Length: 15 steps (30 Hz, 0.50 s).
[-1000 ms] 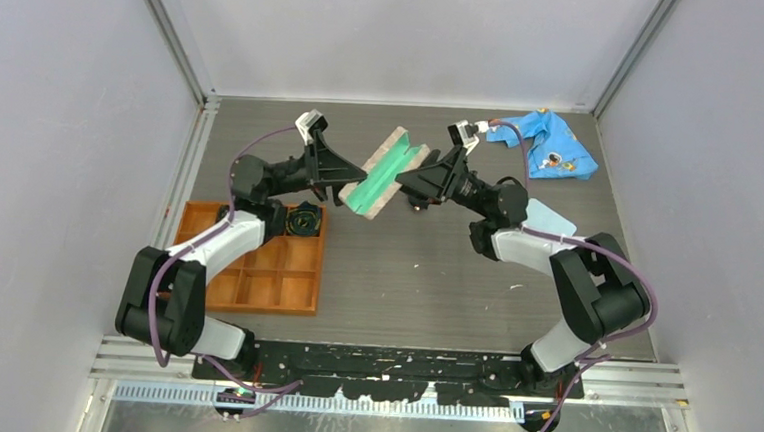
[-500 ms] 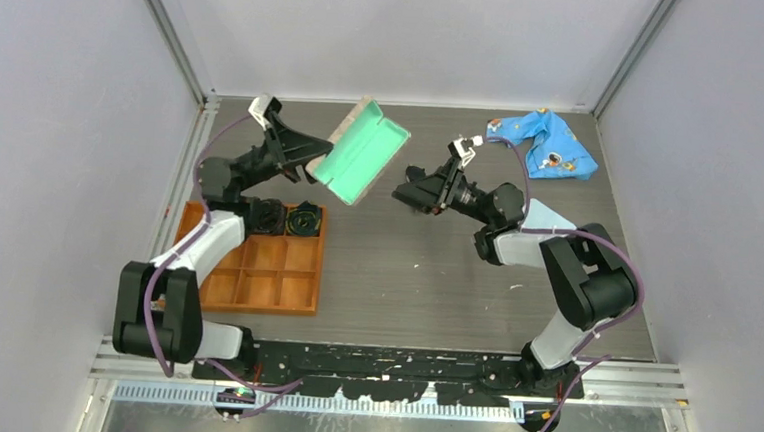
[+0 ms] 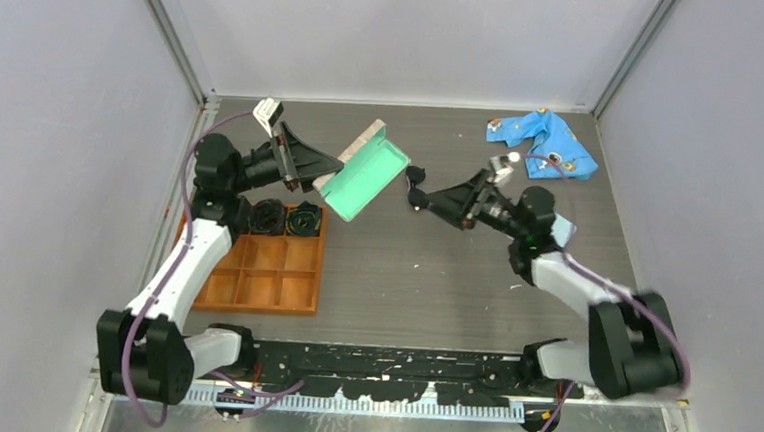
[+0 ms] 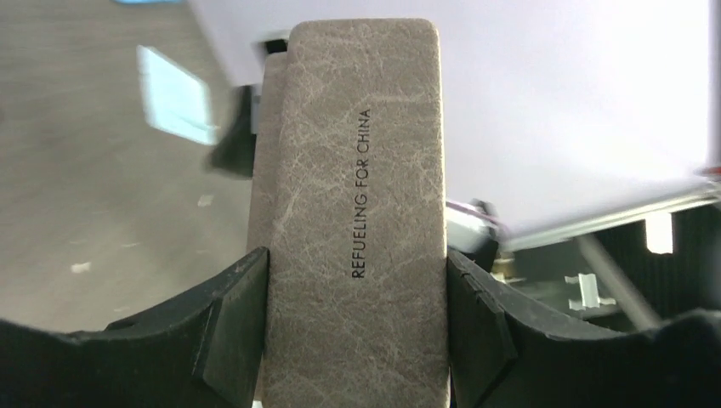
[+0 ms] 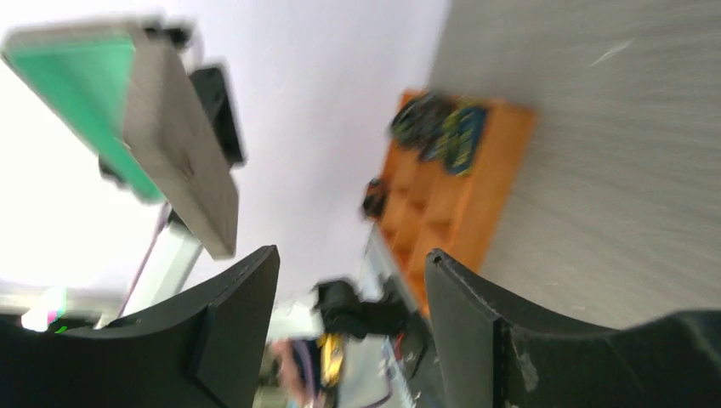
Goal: Organize the sunglasses
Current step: Place the sunglasses case at the center of the board.
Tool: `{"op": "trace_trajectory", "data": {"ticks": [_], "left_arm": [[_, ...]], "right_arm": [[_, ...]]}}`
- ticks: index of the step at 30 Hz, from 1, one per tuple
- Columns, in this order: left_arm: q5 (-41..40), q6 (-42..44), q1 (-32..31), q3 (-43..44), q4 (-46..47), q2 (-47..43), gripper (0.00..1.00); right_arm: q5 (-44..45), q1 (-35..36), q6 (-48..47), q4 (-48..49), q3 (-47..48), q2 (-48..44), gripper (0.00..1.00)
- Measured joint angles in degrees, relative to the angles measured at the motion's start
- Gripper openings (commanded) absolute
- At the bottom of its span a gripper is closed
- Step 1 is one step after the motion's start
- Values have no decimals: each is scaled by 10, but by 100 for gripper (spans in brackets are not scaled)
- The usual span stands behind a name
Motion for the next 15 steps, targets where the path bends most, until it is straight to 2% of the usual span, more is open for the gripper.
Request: {"op": "trace_trajectory", "data": {"ticks": [3, 7, 11, 15], "left_arm": [[-13, 184, -6, 55, -235, -29, 0], [-33, 311, -40, 59, -361, -36, 0], [-85, 383, -122, 31, -422, -1, 0], [-123, 383, -175, -20, -381, 56, 0]], "right_arm": [[82, -60, -128, -283, 21, -134, 70], [243, -99, -251, -585, 87, -247, 71], [349, -100, -308, -733, 112, -309, 76], [421, -100, -339, -817, 116, -339, 77]]}}
